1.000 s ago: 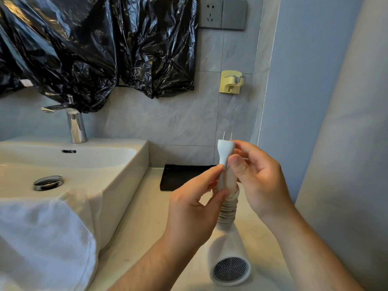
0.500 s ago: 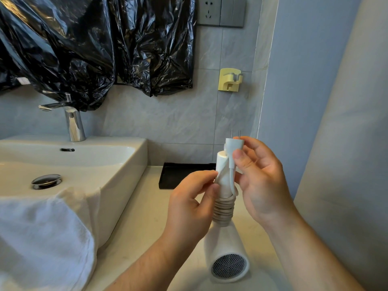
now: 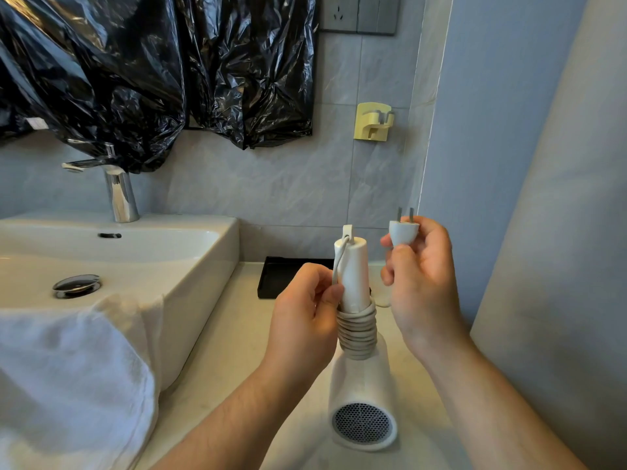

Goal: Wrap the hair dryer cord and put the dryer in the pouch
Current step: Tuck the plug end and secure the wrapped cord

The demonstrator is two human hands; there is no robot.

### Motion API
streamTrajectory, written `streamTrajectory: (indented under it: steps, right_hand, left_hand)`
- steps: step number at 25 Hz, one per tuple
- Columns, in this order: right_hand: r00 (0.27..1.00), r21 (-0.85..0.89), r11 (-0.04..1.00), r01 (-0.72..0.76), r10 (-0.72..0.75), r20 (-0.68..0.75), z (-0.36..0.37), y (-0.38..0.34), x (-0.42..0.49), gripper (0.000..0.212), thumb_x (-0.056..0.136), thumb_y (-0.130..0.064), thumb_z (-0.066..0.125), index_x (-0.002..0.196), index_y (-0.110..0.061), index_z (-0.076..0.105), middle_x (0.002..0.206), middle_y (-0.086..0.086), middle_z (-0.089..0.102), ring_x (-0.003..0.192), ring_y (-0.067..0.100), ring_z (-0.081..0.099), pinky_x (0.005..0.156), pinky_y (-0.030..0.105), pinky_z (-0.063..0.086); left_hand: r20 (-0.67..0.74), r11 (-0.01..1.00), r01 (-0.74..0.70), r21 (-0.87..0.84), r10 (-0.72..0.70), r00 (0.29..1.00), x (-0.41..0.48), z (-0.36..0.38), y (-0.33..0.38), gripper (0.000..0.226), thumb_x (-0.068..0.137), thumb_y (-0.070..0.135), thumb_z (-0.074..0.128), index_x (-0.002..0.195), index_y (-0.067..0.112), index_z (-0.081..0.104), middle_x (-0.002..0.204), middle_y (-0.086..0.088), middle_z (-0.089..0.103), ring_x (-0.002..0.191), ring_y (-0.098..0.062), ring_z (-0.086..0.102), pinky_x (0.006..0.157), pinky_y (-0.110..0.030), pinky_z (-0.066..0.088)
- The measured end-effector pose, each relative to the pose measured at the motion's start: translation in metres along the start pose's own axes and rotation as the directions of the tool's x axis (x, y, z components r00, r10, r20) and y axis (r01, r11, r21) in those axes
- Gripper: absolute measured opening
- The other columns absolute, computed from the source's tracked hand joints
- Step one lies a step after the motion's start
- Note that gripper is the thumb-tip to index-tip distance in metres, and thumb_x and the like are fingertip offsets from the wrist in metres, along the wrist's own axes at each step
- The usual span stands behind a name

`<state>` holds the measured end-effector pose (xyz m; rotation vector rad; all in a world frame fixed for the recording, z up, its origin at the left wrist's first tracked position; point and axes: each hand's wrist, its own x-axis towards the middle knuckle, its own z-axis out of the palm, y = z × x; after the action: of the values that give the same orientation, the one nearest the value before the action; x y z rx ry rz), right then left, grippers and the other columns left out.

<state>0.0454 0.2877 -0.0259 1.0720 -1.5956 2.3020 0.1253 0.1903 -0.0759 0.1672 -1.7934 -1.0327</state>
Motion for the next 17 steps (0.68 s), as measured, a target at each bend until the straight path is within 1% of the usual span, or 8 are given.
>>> streamTrajectory:
  steps: [2,4,6,8,10,13,15,17]
  right_hand:
    - [0.997,0.008,0.999,-0.042,0.042,0.069,-0.002,0.002,0.000,0.030,0.076,-0.013,0.045,0.103,-0.027,0.050,0.092,0.002,0.060,0.058,0.004,0.049,0.055,0.022,0.039]
    - [0.986,0.032,0.997,-0.074,0.068,0.155,-0.004,0.000,-0.001,0.032,0.074,-0.017,0.055,0.104,-0.027,0.050,0.093,0.005,0.065,0.062,0.006,0.057,0.053,0.020,0.043]
    - [0.975,0.056,0.993,-0.101,0.088,0.206,-0.006,-0.002,-0.002,0.036,0.071,-0.019,0.066,0.105,-0.024,0.054,0.082,-0.003,0.070,0.064,0.006,0.064,0.052,0.018,0.047]
    - [0.968,0.013,0.996,-0.087,0.082,0.238,-0.009,-0.004,0.001,0.029,0.071,-0.020,0.070,0.099,-0.023,0.062,0.074,-0.009,0.071,0.063,0.005,0.064,0.052,0.016,0.047]
    - [0.952,-0.006,0.997,-0.082,0.080,0.297,-0.012,-0.005,0.003,0.017,0.074,-0.020,0.067,0.091,-0.019,0.069,0.071,-0.009,0.069,0.063,0.006,0.061,0.052,0.016,0.045]
    - [0.934,-0.037,0.995,-0.095,0.102,0.341,-0.017,-0.005,0.005,0.018,0.073,-0.019,0.067,0.091,-0.017,0.069,0.065,-0.012,0.065,0.058,0.002,0.058,0.051,0.013,0.044]
    - [0.926,-0.104,0.992,-0.065,0.099,0.363,-0.018,-0.002,0.006,0.030,0.069,-0.018,0.072,0.098,-0.023,0.067,0.076,-0.009,0.071,0.069,0.007,0.065,0.060,0.020,0.052]
    - [0.923,-0.118,0.991,-0.062,0.102,0.370,-0.019,0.002,0.005,0.032,0.068,-0.017,0.074,0.099,-0.023,0.067,0.086,0.002,0.074,0.078,0.016,0.068,0.067,0.030,0.056]
  left_hand:
    - [0.019,1.000,-0.012,-0.017,0.012,1.000,0.001,0.000,0.000,0.018,0.092,0.002,0.057,0.080,0.016,0.056,0.078,0.000,0.060,0.069,-0.020,0.054,0.063,-0.030,0.044]
    - [0.044,0.999,-0.025,-0.041,0.027,0.999,0.001,0.001,0.000,0.010,0.090,0.010,0.055,0.081,0.014,0.057,0.077,-0.002,0.061,0.070,-0.023,0.055,0.064,-0.036,0.045]
    - [0.055,0.998,-0.029,-0.064,0.032,0.998,0.002,0.001,0.000,0.007,0.087,0.015,0.054,0.081,0.014,0.058,0.077,-0.003,0.061,0.070,-0.024,0.056,0.065,-0.039,0.047]
    - [0.057,0.997,-0.022,-0.078,0.027,0.998,0.002,0.000,0.001,0.008,0.086,0.016,0.056,0.080,0.018,0.060,0.077,0.000,0.063,0.070,-0.021,0.058,0.064,-0.036,0.048]
    - [0.056,0.998,-0.042,-0.039,0.044,0.997,0.003,0.000,0.001,0.010,0.085,0.018,0.057,0.079,0.023,0.061,0.077,0.004,0.064,0.069,-0.014,0.058,0.063,-0.029,0.047]
    - [0.052,0.998,-0.059,0.035,0.058,0.997,0.002,0.004,0.004,0.011,0.086,0.016,0.055,0.076,0.018,0.059,0.074,0.006,0.061,0.067,-0.013,0.054,0.059,-0.022,0.041]
    - [0.072,1.000,-0.015,-0.006,0.016,0.997,0.002,0.005,0.006,0.018,0.091,0.007,0.053,0.075,0.015,0.055,0.068,0.009,0.056,0.062,-0.008,0.048,0.055,-0.018,0.037]
    - [0.141,0.986,0.090,-0.144,-0.069,0.988,0.004,0.003,0.006,0.025,0.095,0.001,0.052,0.075,0.016,0.055,0.065,0.015,0.054,0.060,-0.001,0.045,0.056,-0.013,0.037]
